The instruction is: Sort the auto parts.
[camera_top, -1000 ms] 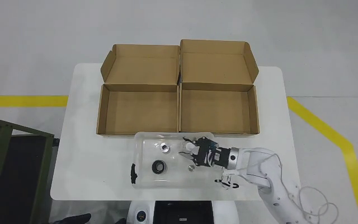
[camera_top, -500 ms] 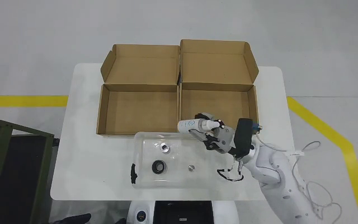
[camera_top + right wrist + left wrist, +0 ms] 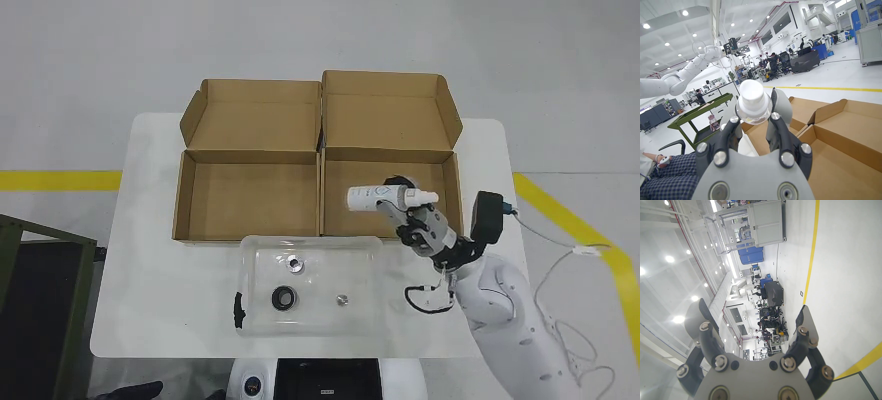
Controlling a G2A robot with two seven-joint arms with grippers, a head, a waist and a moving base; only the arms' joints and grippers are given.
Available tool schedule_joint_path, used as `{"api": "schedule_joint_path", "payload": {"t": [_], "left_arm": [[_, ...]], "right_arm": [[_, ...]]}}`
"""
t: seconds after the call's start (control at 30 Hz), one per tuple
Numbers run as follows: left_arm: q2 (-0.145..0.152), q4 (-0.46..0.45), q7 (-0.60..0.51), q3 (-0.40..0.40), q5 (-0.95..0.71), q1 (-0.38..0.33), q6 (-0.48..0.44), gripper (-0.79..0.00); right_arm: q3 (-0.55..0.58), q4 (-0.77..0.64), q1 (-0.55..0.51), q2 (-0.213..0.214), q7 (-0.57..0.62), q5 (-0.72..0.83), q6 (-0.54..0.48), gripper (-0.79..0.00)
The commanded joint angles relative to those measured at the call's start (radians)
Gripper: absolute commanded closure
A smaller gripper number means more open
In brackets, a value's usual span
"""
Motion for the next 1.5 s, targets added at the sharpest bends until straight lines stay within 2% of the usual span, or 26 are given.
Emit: {"api": "schedule_joint_path", "payload": {"t": [0.0, 0.4, 0.8, 1.03, 1.47], "left_arm": [[0.000, 0.000, 0.000, 0.000, 0.000, 0.000, 0.000, -0.785], [0.000, 0.000, 0.000, 0.000, 0.000, 0.000, 0.000, -0.785], [0.000, 0.000, 0.000, 0.000, 0.000, 0.000, 0.000, -0.785], [0.000, 0.000, 0.000, 0.000, 0.000, 0.000, 0.000, -0.785], [0.000, 0.000, 0.000, 0.000, 0.000, 0.000, 0.000, -0.785]], "right_arm": [[0.001, 0.003, 0.001, -0.001, 0.001, 0.006, 0.000, 0.000], [0.014, 0.004, 0.010, -0.004, 0.022, -0.036, 0.039, 0.000], [0.024, -0.015, 0.041, -0.006, 0.117, -0.268, 0.210, 0.000], [-0.013, 0.035, 0.120, -0.012, 0.214, -0.334, 0.267, 0.000], [-0.149, 0.237, 0.336, -0.039, 0.405, -0.369, 0.279, 0.000]]}}
